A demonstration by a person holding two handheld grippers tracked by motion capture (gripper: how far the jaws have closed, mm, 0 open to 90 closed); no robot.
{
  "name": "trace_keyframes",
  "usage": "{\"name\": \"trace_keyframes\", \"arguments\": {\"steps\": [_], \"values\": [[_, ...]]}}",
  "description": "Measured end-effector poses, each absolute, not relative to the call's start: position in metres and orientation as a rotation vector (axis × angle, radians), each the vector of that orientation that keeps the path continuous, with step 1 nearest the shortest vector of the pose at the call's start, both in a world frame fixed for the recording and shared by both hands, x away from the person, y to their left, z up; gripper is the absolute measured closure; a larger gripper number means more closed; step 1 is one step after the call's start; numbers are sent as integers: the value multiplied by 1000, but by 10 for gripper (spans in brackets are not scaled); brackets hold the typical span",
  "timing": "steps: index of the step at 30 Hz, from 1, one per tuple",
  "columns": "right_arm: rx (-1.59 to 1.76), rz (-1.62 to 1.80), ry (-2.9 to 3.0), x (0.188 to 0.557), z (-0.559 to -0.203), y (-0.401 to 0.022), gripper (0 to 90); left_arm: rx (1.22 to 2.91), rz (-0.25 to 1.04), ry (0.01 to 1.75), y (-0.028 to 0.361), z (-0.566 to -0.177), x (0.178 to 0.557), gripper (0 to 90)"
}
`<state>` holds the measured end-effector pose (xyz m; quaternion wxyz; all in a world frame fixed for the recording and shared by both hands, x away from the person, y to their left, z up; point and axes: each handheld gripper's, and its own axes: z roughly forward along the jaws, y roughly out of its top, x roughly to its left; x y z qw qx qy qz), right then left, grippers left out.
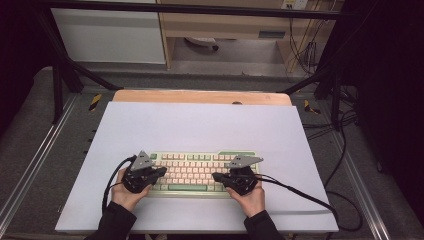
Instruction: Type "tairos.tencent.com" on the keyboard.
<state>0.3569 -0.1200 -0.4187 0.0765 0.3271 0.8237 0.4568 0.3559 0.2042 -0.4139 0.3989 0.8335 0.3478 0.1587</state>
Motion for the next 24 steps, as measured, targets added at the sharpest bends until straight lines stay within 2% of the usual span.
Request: {"name": "trace_keyframes", "arguments": {"steps": [24], "values": [[936,1362,2538,365,-430,-64,900,2098,392,891,211,-416,353,899]]}}
